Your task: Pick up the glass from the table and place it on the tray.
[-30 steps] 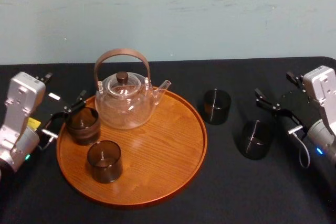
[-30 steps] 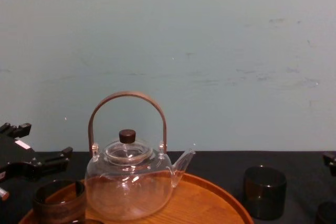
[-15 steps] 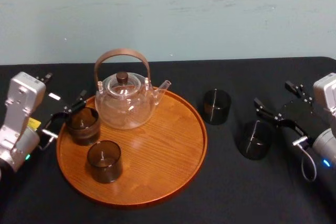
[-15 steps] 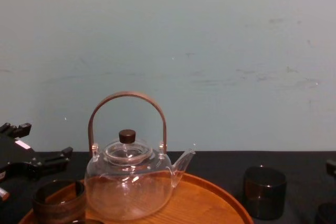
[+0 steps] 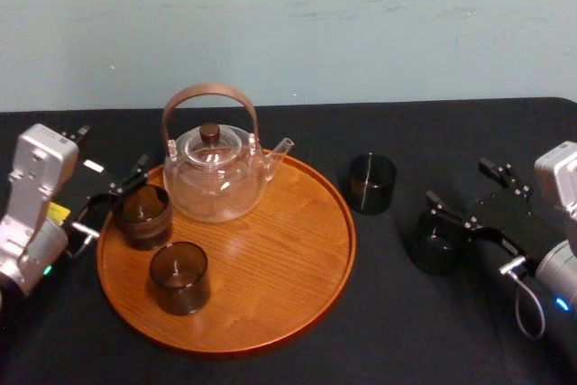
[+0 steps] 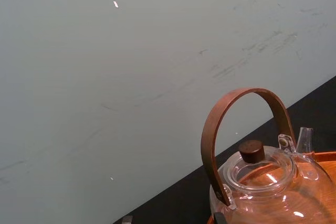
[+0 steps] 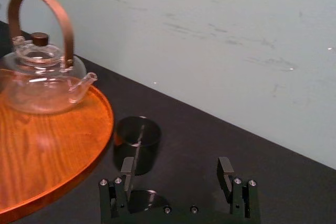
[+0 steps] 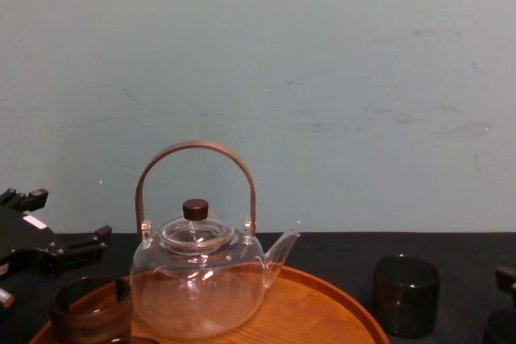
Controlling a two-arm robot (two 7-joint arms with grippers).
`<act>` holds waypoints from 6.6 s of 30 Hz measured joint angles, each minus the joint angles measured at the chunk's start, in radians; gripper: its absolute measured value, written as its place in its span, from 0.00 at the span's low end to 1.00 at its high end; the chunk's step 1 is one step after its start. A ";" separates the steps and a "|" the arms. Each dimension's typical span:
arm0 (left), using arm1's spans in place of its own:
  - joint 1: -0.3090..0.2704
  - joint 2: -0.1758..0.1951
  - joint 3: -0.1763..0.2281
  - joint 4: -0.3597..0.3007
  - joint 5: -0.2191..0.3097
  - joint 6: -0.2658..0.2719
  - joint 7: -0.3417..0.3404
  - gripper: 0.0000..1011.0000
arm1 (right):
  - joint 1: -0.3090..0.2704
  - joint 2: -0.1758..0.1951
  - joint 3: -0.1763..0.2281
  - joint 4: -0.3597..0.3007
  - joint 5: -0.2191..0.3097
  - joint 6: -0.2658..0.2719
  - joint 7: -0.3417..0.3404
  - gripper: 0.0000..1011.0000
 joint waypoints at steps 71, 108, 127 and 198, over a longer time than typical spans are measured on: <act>0.000 0.000 0.000 0.000 0.000 0.000 0.000 0.99 | -0.107 -0.132 0.124 0.079 -0.040 0.051 0.184 0.99; 0.000 0.000 0.000 0.000 0.000 0.000 0.000 0.99 | 0.063 -0.187 0.066 0.265 -0.034 0.064 0.228 0.99; 0.000 0.000 0.000 0.000 0.000 0.000 0.000 0.99 | 0.057 -0.184 0.068 0.257 -0.034 0.063 0.226 0.89; 0.000 0.000 0.000 0.000 0.000 0.000 0.000 0.99 | 0.150 -0.208 -0.198 0.164 -0.050 0.051 0.329 0.90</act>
